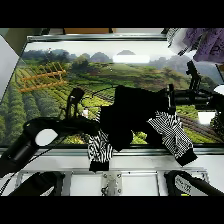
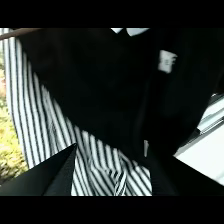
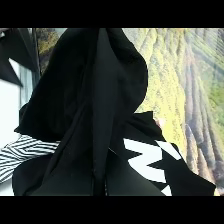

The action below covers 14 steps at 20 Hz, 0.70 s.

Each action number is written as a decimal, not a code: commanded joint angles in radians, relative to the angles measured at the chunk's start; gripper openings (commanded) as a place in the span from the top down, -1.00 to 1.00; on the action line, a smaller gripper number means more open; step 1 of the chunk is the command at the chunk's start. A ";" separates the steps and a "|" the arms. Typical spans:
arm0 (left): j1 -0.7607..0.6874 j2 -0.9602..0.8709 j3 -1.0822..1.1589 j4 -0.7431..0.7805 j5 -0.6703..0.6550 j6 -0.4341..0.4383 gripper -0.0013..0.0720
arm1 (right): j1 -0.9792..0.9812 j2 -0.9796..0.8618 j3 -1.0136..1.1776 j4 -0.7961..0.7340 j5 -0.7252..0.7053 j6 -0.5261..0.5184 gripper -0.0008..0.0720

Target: Fold the clothes and pants, and hang the long-sleeved shirts on hangers.

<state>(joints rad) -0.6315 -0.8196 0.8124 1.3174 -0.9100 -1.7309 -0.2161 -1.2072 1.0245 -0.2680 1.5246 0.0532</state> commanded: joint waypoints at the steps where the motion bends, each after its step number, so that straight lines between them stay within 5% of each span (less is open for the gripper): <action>1: -0.155 -0.122 0.100 0.232 0.002 -0.208 -0.25 | 0.000 0.001 0.001 0.000 -0.002 0.000 0.95; 10: -0.163 -0.296 0.182 0.233 -0.145 -0.318 -0.24 | 0.000 0.001 0.001 0.000 -0.002 0.000 0.95; 13: -0.162 -0.325 0.182 0.237 -0.144 -0.329 0.78 | 0.000 0.005 0.001 0.002 0.002 0.001 0.95; 14: -0.159 -0.330 0.182 0.243 -0.145 -0.326 0.91 | 0.000 0.011 0.001 0.002 0.001 0.012 0.95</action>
<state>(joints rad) -0.7921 -1.1233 0.9905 1.5482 -1.0451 -2.0346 -0.2161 -1.2034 1.0245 -0.2684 1.5246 0.0532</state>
